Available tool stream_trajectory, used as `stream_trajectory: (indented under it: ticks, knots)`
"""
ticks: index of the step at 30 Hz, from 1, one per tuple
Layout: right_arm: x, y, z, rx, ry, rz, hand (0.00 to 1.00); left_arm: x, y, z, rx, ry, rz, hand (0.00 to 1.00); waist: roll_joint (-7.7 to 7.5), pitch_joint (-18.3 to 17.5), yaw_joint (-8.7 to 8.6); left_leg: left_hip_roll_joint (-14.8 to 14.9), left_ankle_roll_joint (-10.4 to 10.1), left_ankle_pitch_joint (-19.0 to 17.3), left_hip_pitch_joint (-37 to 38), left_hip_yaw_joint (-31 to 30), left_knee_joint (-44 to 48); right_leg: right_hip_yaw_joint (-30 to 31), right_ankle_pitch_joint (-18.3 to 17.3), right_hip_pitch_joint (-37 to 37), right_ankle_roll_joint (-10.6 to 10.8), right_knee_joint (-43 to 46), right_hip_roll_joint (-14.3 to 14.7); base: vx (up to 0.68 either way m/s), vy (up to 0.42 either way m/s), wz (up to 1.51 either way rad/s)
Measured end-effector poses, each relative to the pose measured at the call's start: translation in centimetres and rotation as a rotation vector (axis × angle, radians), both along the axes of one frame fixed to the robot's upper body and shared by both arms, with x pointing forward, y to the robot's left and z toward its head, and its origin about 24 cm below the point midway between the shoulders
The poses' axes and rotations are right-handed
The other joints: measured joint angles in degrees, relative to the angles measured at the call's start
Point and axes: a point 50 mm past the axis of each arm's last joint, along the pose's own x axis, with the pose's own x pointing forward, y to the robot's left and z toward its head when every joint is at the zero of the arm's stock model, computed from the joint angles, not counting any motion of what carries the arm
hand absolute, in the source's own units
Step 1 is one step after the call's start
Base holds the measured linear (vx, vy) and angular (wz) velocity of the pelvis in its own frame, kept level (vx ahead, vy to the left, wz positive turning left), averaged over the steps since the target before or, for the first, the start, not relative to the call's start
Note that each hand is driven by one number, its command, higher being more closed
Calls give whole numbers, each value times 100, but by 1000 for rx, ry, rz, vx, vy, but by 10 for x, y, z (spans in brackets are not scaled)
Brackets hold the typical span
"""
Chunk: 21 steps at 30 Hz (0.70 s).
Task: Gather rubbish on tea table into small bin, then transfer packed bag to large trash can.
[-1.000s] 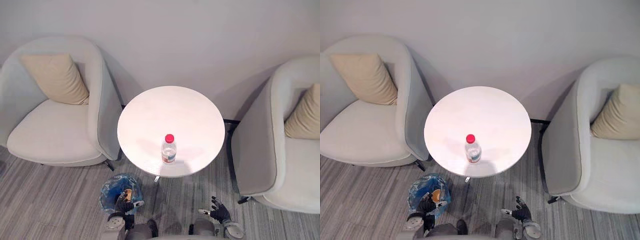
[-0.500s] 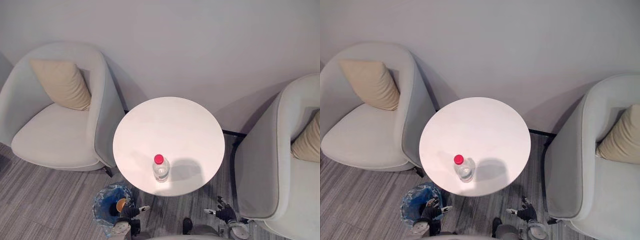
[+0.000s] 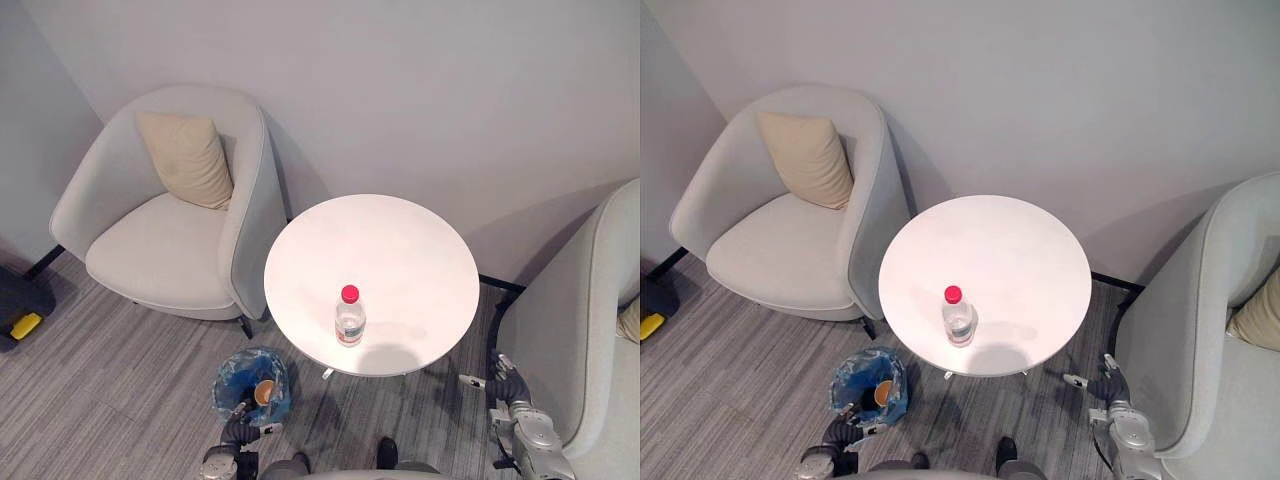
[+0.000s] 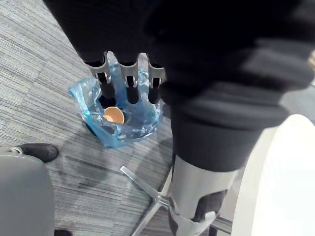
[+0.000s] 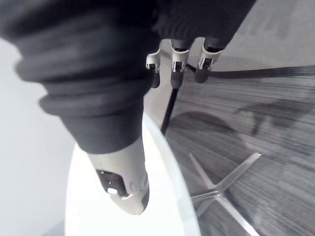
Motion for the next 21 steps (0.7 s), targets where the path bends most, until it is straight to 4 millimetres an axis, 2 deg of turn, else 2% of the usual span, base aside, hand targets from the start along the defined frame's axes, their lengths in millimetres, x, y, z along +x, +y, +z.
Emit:
stream_trajectory:
  ticks: [7, 12, 21]
  knots:
    - [9, 9, 26, -24, -104, 134, 0, 7, 0, 5, 0, -39, -2, 0, -47, -68, -27, -2, 1, -2, -59, -221, 9, -112, -39, 0, 12, 3, -14, -5, 3, 8]
    - [16, 24, 30, -8, -110, 254, 0, 1, 1, 3, -1, -27, 0, 0, -127, -172, -1, -2, 5, 31, -82, -288, 42, -172, -86, 4, 30, 28, -10, 62, 10, 8]
    - [40, 59, 37, 9, -157, 420, 0, 3, 3, 5, 8, -40, -11, 0, -144, -181, 19, -63, 7, 31, -119, -421, 61, -302, -110, 4, 51, 28, -36, 11, 19, 8]
